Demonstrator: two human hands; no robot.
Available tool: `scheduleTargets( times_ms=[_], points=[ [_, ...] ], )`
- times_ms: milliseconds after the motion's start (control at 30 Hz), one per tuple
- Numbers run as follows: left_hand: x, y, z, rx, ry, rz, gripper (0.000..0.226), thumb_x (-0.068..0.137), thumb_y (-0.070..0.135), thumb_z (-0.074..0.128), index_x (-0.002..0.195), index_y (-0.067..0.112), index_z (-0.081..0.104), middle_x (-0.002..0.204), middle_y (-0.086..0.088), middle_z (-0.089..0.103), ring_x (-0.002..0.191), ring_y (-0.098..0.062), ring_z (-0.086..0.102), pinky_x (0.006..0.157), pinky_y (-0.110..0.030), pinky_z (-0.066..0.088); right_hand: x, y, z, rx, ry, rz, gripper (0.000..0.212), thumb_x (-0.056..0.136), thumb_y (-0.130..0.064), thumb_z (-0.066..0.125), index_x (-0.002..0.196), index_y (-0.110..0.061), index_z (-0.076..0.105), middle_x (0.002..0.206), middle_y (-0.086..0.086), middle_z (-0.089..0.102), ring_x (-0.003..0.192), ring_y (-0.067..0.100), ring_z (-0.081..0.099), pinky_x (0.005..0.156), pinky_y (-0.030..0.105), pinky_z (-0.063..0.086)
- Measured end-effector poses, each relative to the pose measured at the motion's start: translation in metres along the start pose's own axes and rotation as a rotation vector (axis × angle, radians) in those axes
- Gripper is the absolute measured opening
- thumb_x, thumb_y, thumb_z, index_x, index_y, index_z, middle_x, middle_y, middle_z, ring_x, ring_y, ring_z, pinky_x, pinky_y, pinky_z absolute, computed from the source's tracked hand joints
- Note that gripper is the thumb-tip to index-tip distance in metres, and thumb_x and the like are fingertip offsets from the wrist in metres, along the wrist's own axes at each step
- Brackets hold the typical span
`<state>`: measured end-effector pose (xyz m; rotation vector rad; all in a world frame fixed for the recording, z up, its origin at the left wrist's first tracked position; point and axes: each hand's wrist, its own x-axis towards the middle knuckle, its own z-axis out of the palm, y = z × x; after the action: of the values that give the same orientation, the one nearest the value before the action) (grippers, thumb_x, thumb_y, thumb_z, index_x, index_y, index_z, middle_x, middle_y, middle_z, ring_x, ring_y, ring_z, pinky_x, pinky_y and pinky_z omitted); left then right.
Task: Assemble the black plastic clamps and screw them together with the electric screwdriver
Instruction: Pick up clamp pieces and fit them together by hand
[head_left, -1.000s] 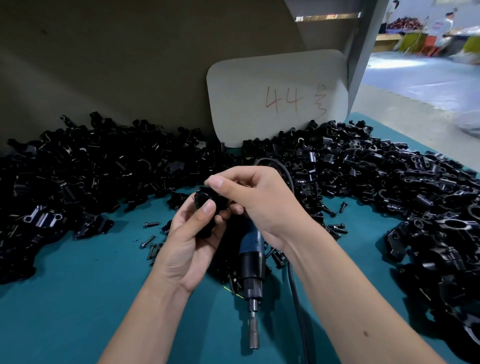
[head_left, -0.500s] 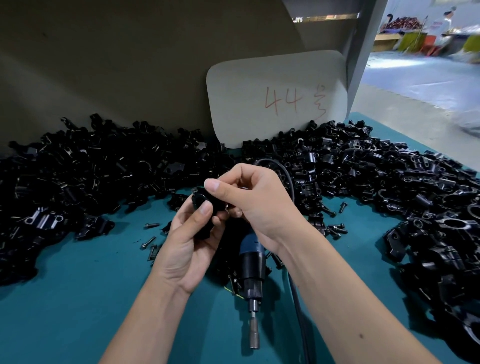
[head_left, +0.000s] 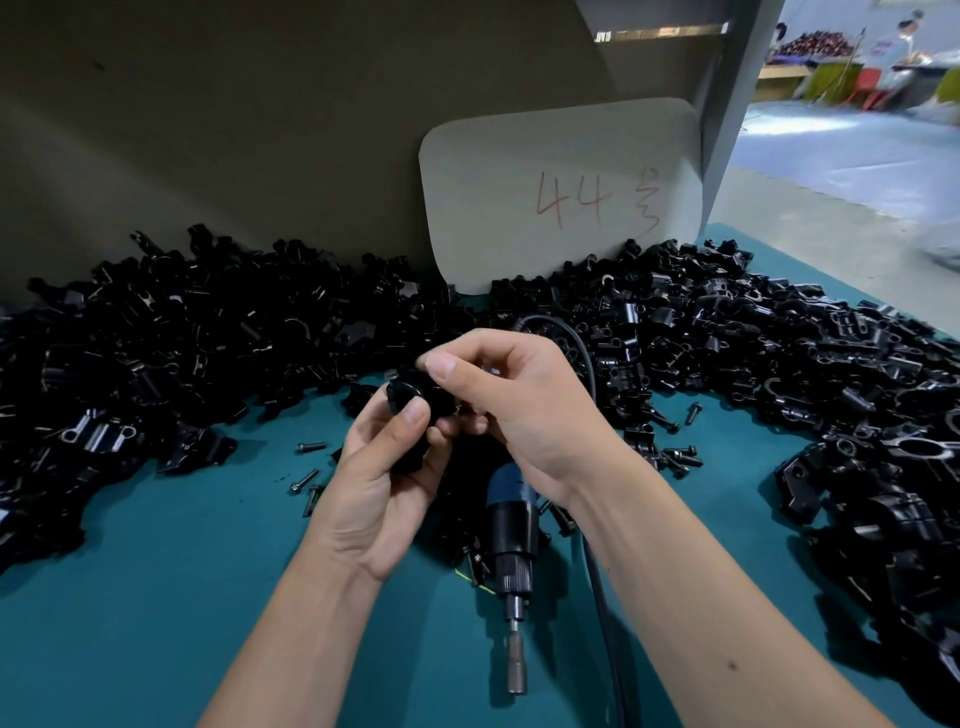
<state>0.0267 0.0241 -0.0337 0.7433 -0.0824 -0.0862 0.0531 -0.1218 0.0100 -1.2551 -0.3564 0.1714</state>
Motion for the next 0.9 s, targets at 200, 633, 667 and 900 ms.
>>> scheduleTargets(
  times_ms=[200,633,667,900],
  points=[
    [0.0018,-0.0018,0.0011,-0.023,0.017,-0.013,0.046,0.044,0.02,0.106,0.083,0.019,0.083,0.087,-0.002,0.075,0.073,-0.009,0.07,0.069,-0.015,0.056,0.0008,0.0035,0.0016,0.007,0.021,0.011,0.011,0.101,-0.011,0.067,0.096,-0.005,0.075,0.069,-0.007,0.066,0.054,0.003,0.059,0.052,0.016,0.049],
    [0.0036,-0.0015,-0.0019,0.003,-0.019,0.005,0.044,0.051,0.02,0.104,0.089,0.017,0.082,0.09,-0.003,0.075,0.076,-0.012,0.071,0.07,-0.016,0.056,-0.0006,0.0017,0.0087,0.019,0.082,-0.013,0.017,0.091,-0.004,0.078,0.077,-0.007,0.069,0.065,0.002,0.067,0.052,0.012,0.061,0.048,0.018,0.049],
    [0.0028,-0.0015,-0.0003,0.005,-0.013,0.0,0.044,0.051,0.02,0.104,0.089,0.017,0.082,0.089,-0.004,0.075,0.076,-0.013,0.072,0.07,-0.017,0.057,-0.0005,0.0023,0.0086,0.015,0.087,-0.01,0.017,0.091,-0.006,0.078,0.078,-0.008,0.069,0.066,0.003,0.067,0.053,0.012,0.061,0.048,0.017,0.048],
    [0.0038,-0.0017,-0.0028,0.038,-0.009,0.007,0.053,0.052,0.022,0.104,0.099,0.015,0.08,0.091,-0.004,0.074,0.078,-0.011,0.07,0.076,-0.019,0.058,0.0,0.0035,0.0098,-0.033,0.114,-0.02,0.022,0.088,-0.007,0.081,0.071,-0.009,0.068,0.062,0.003,0.065,0.05,0.014,0.059,0.047,0.019,0.047]
  ],
)
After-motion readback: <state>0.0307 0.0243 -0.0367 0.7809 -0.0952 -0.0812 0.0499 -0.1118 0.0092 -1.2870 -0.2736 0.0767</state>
